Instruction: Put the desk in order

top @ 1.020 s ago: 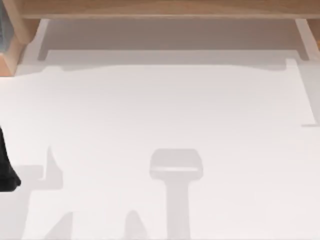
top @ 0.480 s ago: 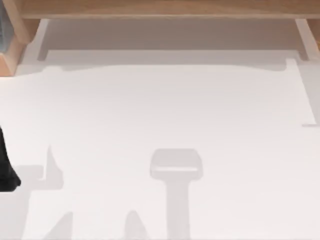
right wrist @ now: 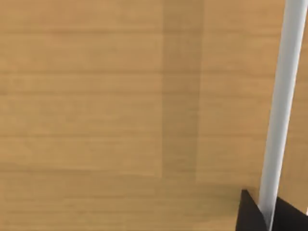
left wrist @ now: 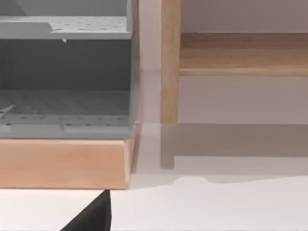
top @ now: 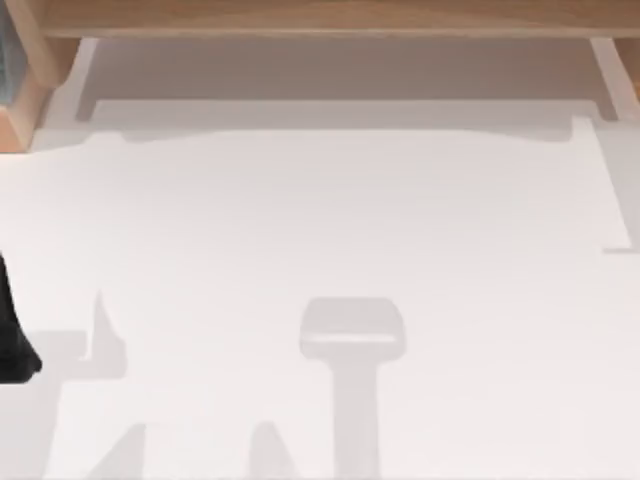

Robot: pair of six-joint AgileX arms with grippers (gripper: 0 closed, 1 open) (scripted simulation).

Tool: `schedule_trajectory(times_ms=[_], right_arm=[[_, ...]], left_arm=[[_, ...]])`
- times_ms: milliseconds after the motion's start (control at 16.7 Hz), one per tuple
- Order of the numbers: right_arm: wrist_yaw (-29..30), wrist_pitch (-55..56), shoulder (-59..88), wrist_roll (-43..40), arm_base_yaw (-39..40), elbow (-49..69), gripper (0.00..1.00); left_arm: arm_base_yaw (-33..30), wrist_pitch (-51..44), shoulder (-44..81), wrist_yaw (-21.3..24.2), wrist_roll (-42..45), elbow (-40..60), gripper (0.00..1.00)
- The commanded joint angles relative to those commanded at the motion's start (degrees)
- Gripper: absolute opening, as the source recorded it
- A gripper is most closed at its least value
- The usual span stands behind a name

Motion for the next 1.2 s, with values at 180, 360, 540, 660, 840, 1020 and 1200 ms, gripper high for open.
schedule_trajectory(times_ms=[180, 360, 540, 660, 840, 1020, 1200], right_arm=[[0.00, 0.00, 0.00, 0.00, 0.00, 0.00, 0.00], [0.64, -0.89, 0.64, 0.08, 0.55, 0.73, 0.00], [2.90, -3.48, 2.31, -0.06, 2.70, 5.41, 0.00], [4.62, -5.52, 3.42, -0.05, 4.37, 9.09, 0.00], [6.71, -8.04, 4.78, 0.01, 6.51, 12.45, 0.00], [6.82, -8.17, 4.85, 0.01, 6.62, 12.57, 0.00], [7.07, -8.87, 5.39, 0.05, 6.66, 13.33, 0.00]], left_arm=[[0.00, 0.00, 0.00, 0.00, 0.00, 0.00, 1.00], [0.00, 0.00, 0.00, 0.00, 0.00, 0.00, 1.00], [0.00, 0.00, 0.00, 0.00, 0.00, 0.00, 1.00], [0.00, 0.00, 0.00, 0.00, 0.00, 0.00, 1.00], [0.00, 0.00, 0.00, 0.00, 0.00, 0.00, 1.00], [0.00, 0.00, 0.00, 0.00, 0.00, 0.00, 1.00], [0.00, 0.00, 0.00, 0.00, 0.00, 0.00, 1.00]])
